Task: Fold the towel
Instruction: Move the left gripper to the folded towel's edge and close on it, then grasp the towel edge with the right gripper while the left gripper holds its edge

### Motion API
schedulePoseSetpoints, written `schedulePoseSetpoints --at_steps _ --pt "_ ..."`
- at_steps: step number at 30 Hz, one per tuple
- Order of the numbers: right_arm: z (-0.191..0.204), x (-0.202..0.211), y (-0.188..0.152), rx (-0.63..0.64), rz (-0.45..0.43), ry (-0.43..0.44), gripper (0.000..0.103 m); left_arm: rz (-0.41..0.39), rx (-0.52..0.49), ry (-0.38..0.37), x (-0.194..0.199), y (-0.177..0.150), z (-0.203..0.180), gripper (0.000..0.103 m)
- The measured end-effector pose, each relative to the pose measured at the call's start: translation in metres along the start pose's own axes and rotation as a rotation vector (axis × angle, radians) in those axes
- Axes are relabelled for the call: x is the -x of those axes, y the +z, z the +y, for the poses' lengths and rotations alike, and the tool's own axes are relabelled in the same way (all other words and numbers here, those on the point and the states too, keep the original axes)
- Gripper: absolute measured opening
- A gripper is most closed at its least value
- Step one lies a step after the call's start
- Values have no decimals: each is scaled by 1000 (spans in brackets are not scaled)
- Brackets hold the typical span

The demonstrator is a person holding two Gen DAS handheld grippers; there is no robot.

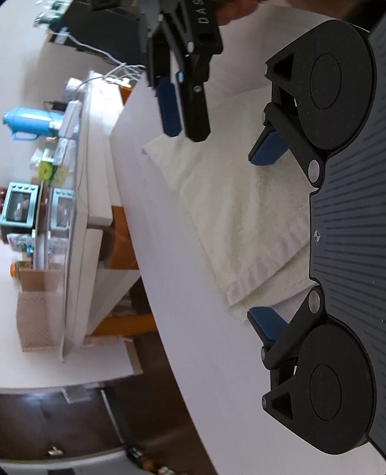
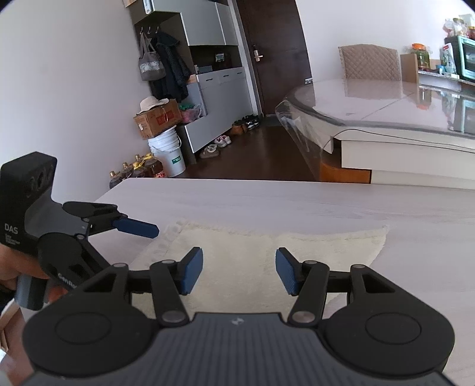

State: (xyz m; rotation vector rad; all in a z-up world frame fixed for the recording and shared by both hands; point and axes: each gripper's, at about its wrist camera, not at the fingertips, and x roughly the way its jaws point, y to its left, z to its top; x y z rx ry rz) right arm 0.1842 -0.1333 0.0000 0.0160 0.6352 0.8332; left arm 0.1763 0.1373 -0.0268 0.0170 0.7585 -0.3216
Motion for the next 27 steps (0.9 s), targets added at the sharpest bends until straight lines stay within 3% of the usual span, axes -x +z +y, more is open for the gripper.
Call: schedulePoseSetpoints --at_steps 7,10,11,12,16,19,21,23,27 --pt "-5 -2 -7 -13 15 -12 58 12 15 -15 -5 1 -3 101" --pt "-6 -1 -9 -18 11 -17 64 10 36 -7 -5 2 -1 97" --pt "-6 0 -9 -20 9 -21 64 9 41 -4 -5 2 0 91" --pt "-7 1 -9 -24 5 -22 64 2 48 -1 -3 3 1 77" --pt "-8 3 -8 -30 -7 -24 64 -8 63 2 1 3 3 65" --pt "-9 2 -9 -34 -7 -25 64 -15 36 18 2 2 -1 41" --pt "-9 2 -10 -36 -5 -25 64 -26 29 27 2 1 -4 13" --pt "-8 4 -11 -41 -10 -23 64 -41 17 38 4 0 -7 13" --pt "-6 9 -5 -58 -21 21 64 -109 -104 60 14 -3 -25 12"
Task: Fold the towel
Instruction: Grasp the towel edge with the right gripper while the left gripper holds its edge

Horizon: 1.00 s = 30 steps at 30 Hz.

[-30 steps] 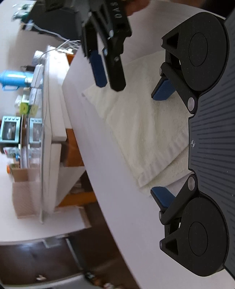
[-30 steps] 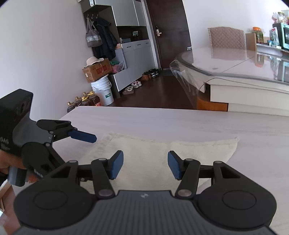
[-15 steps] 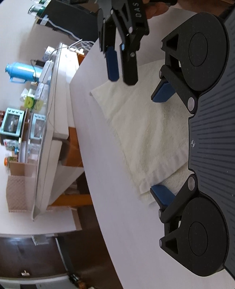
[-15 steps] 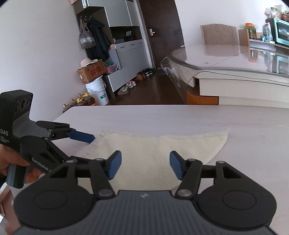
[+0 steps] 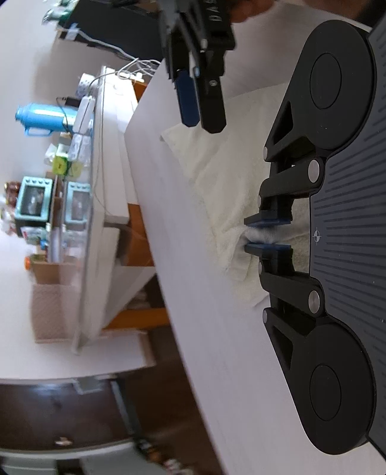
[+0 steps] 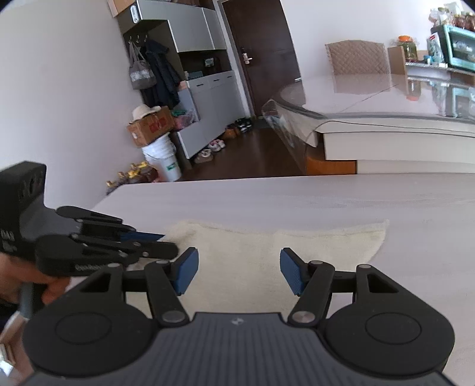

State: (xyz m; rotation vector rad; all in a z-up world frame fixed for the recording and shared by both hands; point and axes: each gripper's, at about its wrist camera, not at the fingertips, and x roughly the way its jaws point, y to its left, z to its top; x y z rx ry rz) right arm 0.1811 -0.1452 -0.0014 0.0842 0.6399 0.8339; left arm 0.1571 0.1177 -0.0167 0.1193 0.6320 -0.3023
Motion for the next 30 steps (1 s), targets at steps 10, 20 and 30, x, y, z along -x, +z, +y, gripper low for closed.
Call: schedulePoseSetpoints --at_steps 10,20,30 --pt "11 -8 12 -44 46 106 54 -39 -323 -6 13 -7 -57 13" --pt "23 -28 11 -4 86 84 8 -42 -347 3 11 -11 -66 36" --pt "9 -12 0 -49 73 90 7 -54 -30 -18 23 2 -5 82"
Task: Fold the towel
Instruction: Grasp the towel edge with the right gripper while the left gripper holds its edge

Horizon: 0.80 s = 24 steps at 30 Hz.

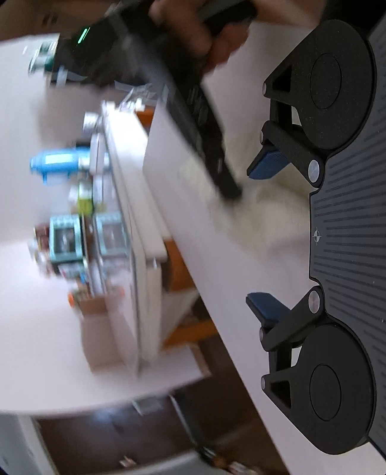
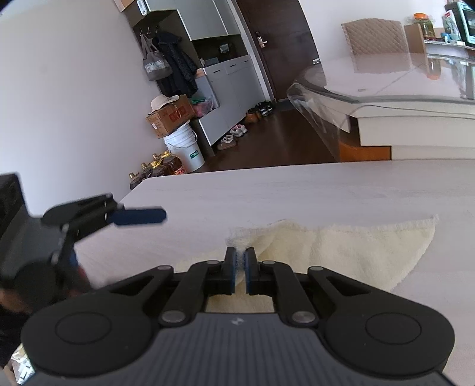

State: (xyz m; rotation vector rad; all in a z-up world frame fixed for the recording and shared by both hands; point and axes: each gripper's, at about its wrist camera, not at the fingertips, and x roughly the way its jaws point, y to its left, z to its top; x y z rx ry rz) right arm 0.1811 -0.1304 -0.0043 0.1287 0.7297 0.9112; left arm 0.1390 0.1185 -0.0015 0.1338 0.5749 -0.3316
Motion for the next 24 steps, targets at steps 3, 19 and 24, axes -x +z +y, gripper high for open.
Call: schedulePoseSetpoints --at_steps 3,19,24 --pt "-3 4 -6 -13 0 2 7 75 90 -61 -12 5 15 70" --pt "-8 20 -14 -61 -75 5 7 94 191 -78 -26 3 33 2" --pt "-10 27 -16 -88 -108 -11 7 124 208 43 -29 -1 53 3"
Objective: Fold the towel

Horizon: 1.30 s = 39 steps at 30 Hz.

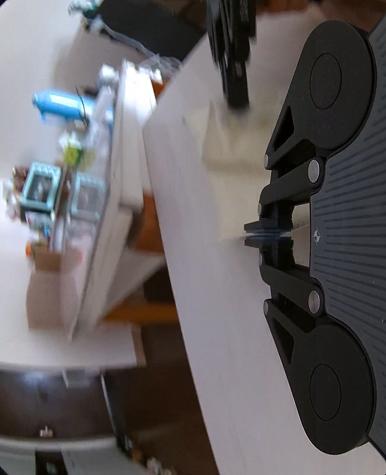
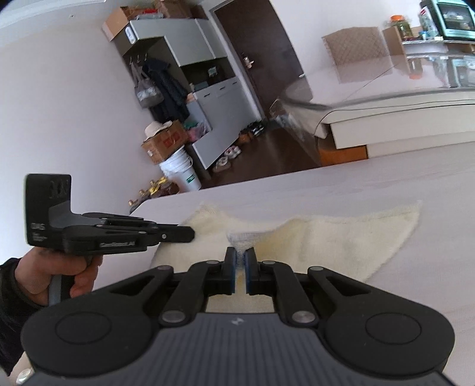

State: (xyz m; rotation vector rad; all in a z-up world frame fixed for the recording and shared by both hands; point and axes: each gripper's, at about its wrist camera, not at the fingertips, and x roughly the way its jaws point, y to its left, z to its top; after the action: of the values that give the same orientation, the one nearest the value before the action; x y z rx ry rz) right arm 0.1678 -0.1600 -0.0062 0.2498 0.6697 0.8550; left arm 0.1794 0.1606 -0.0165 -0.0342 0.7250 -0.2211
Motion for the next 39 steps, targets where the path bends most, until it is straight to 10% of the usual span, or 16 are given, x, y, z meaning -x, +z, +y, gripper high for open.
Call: schedulePoseSetpoints --at_steps 4,9,29,39 --pt "-1 1 -7 -3 32 0 7 23 8 20 -5 -4 5 5" --pt "-7 9 -12 9 30 -43 7 4 17 76 10 -10 7 40" --pt "-27 124 -55 -96 45 -247 7 54 -182 12 32 -42 -52 48" --pt "-14 131 -73 151 66 -270 30 26 -201 40 53 -42 -58 64"
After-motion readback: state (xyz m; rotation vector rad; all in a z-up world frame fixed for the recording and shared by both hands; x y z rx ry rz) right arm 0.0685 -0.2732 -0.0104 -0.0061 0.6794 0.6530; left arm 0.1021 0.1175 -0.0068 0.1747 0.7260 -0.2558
